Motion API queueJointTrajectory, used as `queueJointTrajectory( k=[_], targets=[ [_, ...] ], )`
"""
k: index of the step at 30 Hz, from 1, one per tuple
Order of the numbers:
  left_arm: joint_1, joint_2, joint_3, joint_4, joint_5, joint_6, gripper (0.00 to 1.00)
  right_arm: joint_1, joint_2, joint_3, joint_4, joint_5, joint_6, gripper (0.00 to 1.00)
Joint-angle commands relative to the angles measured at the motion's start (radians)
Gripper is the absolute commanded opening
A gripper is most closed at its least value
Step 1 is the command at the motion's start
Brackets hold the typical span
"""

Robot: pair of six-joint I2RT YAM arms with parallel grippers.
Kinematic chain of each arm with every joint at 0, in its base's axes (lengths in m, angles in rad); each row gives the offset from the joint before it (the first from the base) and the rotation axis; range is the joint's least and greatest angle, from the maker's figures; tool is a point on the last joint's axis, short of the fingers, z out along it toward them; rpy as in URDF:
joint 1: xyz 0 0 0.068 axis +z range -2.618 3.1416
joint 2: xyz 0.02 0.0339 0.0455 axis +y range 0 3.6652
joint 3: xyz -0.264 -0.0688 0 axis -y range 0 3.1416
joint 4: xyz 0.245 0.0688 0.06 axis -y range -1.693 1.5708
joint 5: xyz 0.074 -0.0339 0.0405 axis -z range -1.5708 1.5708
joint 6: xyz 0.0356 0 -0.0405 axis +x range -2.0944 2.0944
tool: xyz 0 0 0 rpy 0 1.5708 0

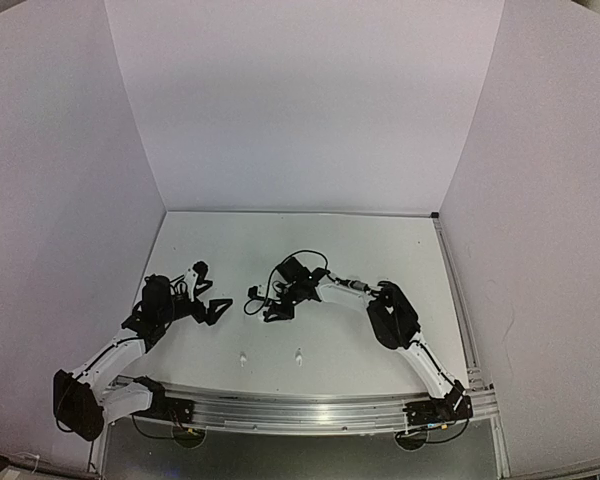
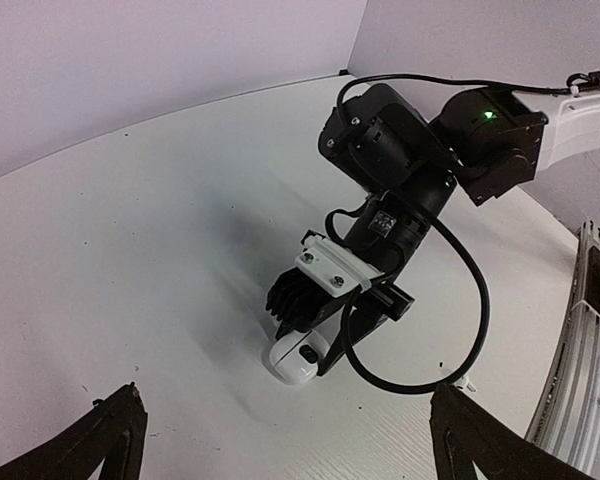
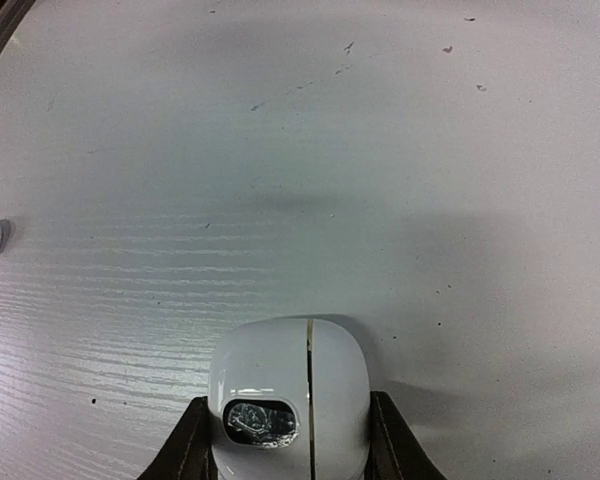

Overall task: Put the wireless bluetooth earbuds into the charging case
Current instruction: Pick up the charging case from the center of the board.

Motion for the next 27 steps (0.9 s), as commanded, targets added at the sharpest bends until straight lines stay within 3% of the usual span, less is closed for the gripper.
queueJointTrajectory(
  k=[1, 6, 11, 17, 24, 27],
  targets=[
    [0.004, -0.031, 0.036, 0.038, 0.003, -0.05, 0.97, 0.019, -0.131, -0.025, -0.005, 0.102, -0.024, 0.13],
    [0.004, -0.077, 0.047, 0.067, 0.078, -0.09, 0.95, 0.056, -0.364, -0.171, 0.236, 0.271, -0.019, 0.1],
    [0.004, -0.074, 0.082, 0.082, 0.335, -0.063, 0.78, 0.129, -0.594, -0.407, 0.577, 0.385, -0.088, 0.08],
    [0.003, -0.054, 0.126, 0.11, 0.448, -0.081, 0.71, 0.245, -0.671, -0.444, 0.65, 0.516, -0.218, 0.07],
    [0.003, -0.044, 0.146, 0.257, 0.575, -0.286, 0.57, 0.325, -0.693, -0.444, 0.678, 0.593, -0.292, 0.07],
    [0.003, -0.058, 0.138, 0.267, 0.578, -0.342, 0.41, 0.351, -0.703, -0.451, 0.685, 0.624, -0.304, 0.06]
  ],
)
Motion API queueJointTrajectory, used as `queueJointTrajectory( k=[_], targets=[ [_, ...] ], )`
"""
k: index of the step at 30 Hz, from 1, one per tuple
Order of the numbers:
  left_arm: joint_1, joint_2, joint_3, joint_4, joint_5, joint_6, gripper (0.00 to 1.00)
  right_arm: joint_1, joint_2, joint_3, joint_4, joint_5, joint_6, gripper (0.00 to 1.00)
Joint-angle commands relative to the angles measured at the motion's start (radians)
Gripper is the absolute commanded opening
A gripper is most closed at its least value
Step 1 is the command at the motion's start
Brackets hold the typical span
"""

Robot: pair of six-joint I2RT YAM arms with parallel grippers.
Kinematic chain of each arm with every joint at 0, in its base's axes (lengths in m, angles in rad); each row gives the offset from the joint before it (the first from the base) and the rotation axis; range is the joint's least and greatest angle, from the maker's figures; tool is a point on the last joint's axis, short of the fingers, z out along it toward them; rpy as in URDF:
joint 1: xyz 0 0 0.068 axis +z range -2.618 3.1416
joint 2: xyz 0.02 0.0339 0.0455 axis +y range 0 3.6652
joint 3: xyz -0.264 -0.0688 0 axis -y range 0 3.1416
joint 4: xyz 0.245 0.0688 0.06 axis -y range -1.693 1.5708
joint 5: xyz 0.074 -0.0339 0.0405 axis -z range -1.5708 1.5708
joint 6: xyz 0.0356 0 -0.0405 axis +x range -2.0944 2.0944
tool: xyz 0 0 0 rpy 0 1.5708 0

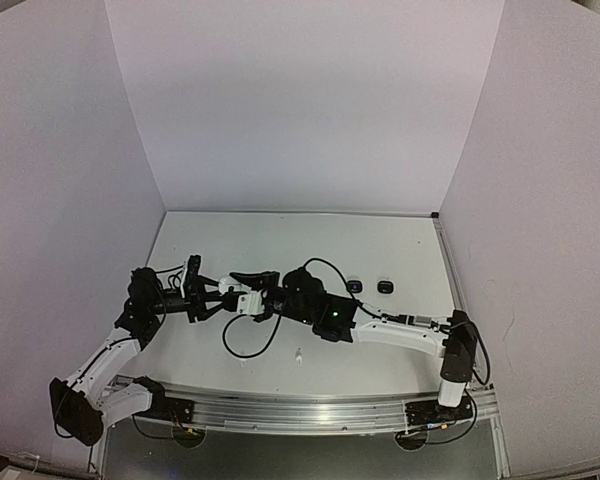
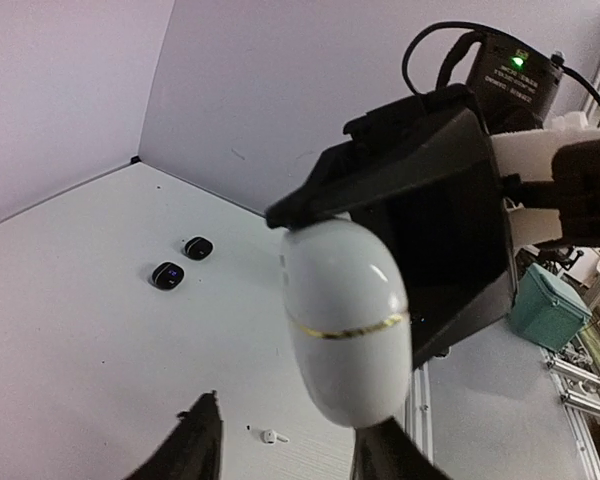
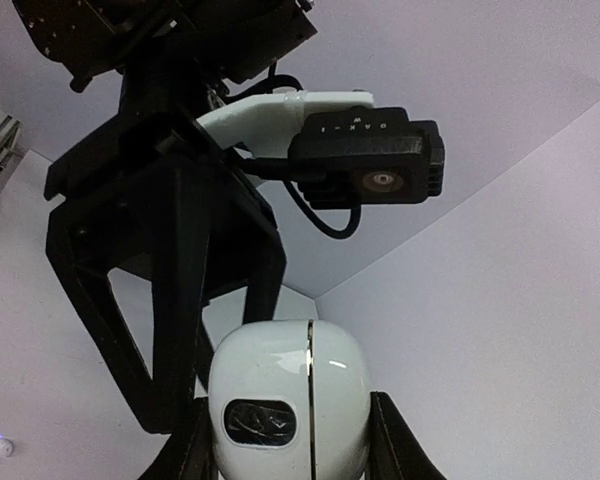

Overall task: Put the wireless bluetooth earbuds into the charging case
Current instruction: Pick up the charging case from the center of the board, then pass from the right arm to the left

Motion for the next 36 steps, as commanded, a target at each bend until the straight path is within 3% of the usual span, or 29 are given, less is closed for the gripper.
queueJointTrajectory(
  k=[1, 10, 21, 28, 36],
  targets=[
    [0.002, -0.017, 0.047, 0.092, 0.069, -0.137, 0.38, 0.022, -0.025, -0.01, 0.043, 0.087, -0.051, 0.07],
    [0.003, -0.037, 0.06, 0.086, 0.09, -0.143, 0.44, 0.051, -0.034, -0.023, 0.05, 0.167, -0.082, 0.06],
    [0.002, -0.024, 0.053, 0.122, 0.073, -0.158, 0.27, 0.057, -0.019, -0.007, 0.054, 0.148, -0.064, 0.06],
    [0.002, -0.017, 0.058, 0.089, 0.078, -0.159, 0.36, 0.056, -0.013, 0.005, 0.11, 0.21, -0.075, 0.05],
    [0.002, -0.018, 0.052, 0.127, 0.062, -0.188, 0.36, 0.057, -0.022, -0.012, 0.129, 0.194, -0.084, 0.04]
  ],
)
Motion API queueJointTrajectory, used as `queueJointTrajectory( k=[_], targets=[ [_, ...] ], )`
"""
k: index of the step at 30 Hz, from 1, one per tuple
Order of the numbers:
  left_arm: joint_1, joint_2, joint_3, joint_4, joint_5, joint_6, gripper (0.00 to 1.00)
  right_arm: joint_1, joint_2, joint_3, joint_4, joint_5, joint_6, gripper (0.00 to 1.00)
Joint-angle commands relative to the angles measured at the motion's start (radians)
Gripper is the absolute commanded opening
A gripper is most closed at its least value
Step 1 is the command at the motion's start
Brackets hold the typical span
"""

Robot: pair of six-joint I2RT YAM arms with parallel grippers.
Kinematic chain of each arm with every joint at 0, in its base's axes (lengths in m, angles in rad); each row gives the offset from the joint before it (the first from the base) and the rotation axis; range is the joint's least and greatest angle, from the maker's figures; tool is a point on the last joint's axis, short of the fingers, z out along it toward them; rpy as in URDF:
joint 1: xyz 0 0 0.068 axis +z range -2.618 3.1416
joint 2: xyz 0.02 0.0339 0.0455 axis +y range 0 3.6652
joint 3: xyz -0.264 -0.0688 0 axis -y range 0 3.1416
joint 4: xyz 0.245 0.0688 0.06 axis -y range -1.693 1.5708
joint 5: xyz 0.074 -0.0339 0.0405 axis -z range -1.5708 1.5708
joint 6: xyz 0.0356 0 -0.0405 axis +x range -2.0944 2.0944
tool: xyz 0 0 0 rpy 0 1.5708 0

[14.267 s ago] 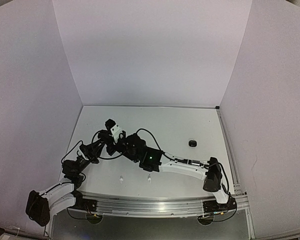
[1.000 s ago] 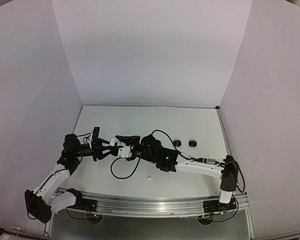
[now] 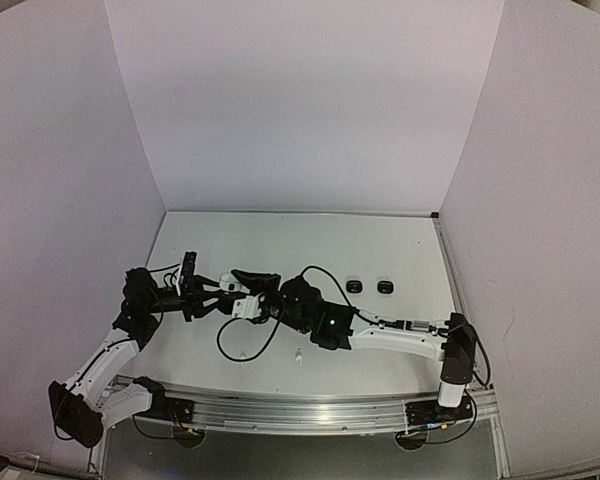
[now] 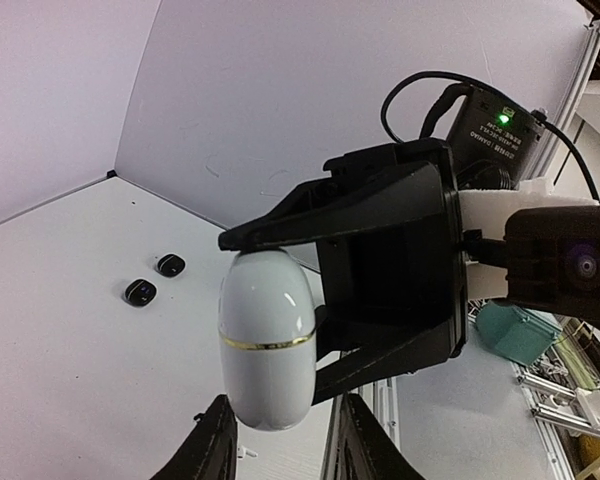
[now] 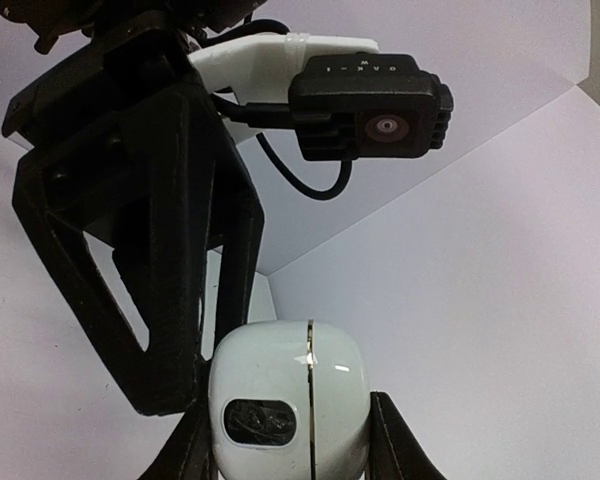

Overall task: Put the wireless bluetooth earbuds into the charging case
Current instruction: Pass from the right arm to the left

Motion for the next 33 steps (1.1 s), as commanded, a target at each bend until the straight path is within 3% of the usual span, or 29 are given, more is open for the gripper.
queueJointTrajectory(
  k=[1, 10, 23, 30, 33],
  targets=[
    [0.003, 0.001, 0.039, 0.051, 0.0, -0.03, 0.37, 0.004, -0.022, 0.007, 0.061, 0.009, -0.004, 0.03],
    [0.003, -0.012, 0.01, 0.185, -0.084, -0.134, 0.36, 0.004, -0.039, -0.016, 0.06, 0.011, 0.021, 0.01],
    [0.003, 0.025, 0.031, 0.098, -0.032, -0.074, 0.34, 0.004, -0.031, 0.009, 0.06, 0.03, 0.023, 0.0],
    [0.003, 0.028, 0.035, 0.096, -0.026, -0.068, 0.27, 0.003, -0.023, 0.017, 0.06, 0.02, 0.026, 0.0],
    [0.003, 0.029, 0.035, 0.092, -0.022, -0.065, 0.2, 0.003, -0.02, 0.022, 0.06, 0.02, 0.026, 0.0]
  ],
)
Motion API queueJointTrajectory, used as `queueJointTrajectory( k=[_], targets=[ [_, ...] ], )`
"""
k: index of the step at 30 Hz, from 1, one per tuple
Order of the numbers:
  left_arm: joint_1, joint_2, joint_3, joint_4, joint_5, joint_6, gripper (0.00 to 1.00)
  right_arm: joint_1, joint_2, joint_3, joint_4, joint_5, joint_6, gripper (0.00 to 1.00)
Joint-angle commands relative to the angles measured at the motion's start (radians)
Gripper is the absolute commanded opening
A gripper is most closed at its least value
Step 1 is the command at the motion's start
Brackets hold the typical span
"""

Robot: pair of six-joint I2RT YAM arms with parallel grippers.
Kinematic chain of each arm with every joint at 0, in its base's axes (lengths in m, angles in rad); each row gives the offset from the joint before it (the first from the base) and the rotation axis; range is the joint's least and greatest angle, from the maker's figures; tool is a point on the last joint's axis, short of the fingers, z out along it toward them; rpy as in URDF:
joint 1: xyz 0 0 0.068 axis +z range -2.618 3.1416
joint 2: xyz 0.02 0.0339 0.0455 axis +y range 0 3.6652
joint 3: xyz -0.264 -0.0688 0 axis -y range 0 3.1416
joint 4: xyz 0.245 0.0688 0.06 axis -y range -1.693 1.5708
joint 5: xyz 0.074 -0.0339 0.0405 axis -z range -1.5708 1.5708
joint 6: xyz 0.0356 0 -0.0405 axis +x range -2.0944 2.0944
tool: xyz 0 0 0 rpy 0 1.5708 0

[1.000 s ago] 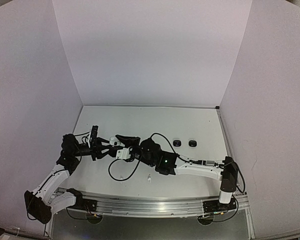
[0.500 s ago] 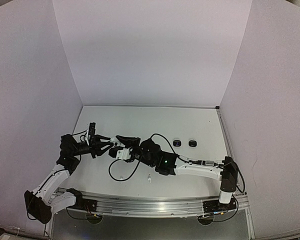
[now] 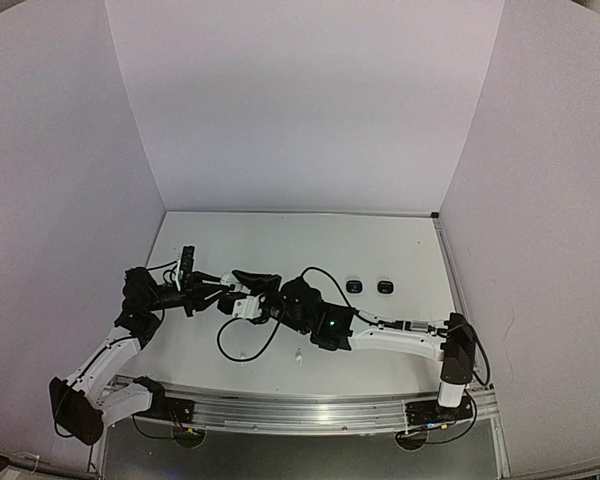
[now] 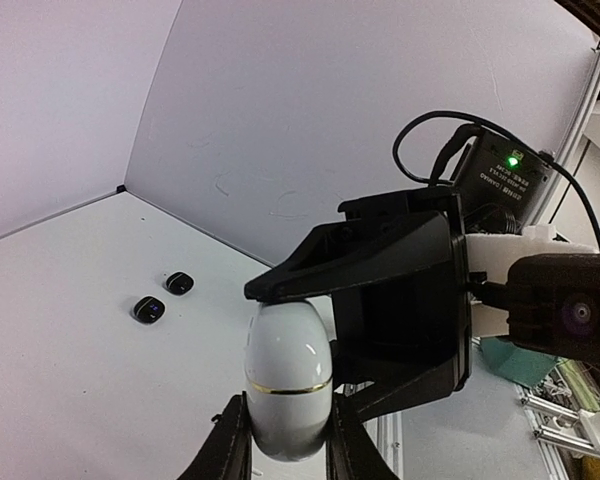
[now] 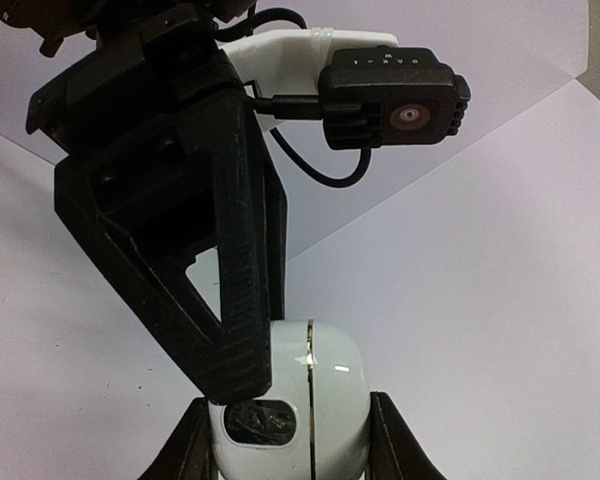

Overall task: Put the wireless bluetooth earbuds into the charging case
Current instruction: Pass from the right arm to the left

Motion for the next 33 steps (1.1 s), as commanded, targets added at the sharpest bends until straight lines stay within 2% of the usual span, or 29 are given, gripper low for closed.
queueJointTrajectory(
  k=[1, 5, 9, 11, 12, 13, 14, 18, 22, 26, 29, 33],
  targets=[
    [0.003, 0.003, 0.037, -0.008, 0.026, 0.016, 0.17, 0.003, -0.019, 0.038, 0.042, 0.01, 0.013, 0.0],
    [0.003, 0.004, 0.032, 0.014, 0.027, 0.007, 0.0, 0.003, -0.012, 0.039, 0.041, 0.006, 0.016, 0.0],
    [0.003, -0.001, 0.025, 0.027, 0.02, -0.002, 0.0, 0.004, -0.005, 0.037, 0.041, 0.01, 0.028, 0.02],
    [0.003, -0.006, 0.017, 0.026, 0.007, 0.004, 0.0, 0.004, 0.002, 0.039, 0.041, 0.028, 0.034, 0.2],
    [0.003, -0.009, 0.016, 0.022, 0.0, 0.01, 0.0, 0.003, 0.006, 0.043, 0.041, 0.043, 0.044, 0.33],
    [0.003, -0.013, 0.015, 0.016, -0.007, 0.024, 0.0, 0.002, 0.004, 0.043, 0.039, 0.056, 0.055, 0.49],
    [0.003, -0.016, 0.014, 0.008, -0.012, 0.038, 0.0, 0.002, 0.0, 0.038, 0.035, 0.069, 0.069, 0.57],
    [0.004, -0.033, 0.026, -0.075, -0.019, 0.177, 0.0, 0.0, -0.054, -0.018, 0.003, 0.06, 0.146, 0.69],
    [0.003, -0.038, 0.054, -0.21, 0.009, 0.412, 0.0, -0.008, -0.117, -0.021, -0.19, -0.035, 0.32, 0.77],
    [0.003, -0.025, 0.092, -0.347, 0.071, 0.641, 0.0, -0.04, -0.148, 0.023, -0.427, -0.215, 0.516, 0.78],
    [0.003, -0.011, 0.116, -0.422, 0.115, 0.743, 0.0, -0.067, -0.14, 0.047, -0.498, -0.365, 0.64, 0.76],
    [0.002, 0.003, 0.129, -0.448, 0.157, 0.786, 0.0, -0.074, -0.099, 0.086, -0.539, -0.385, 0.714, 0.74]
  ],
)
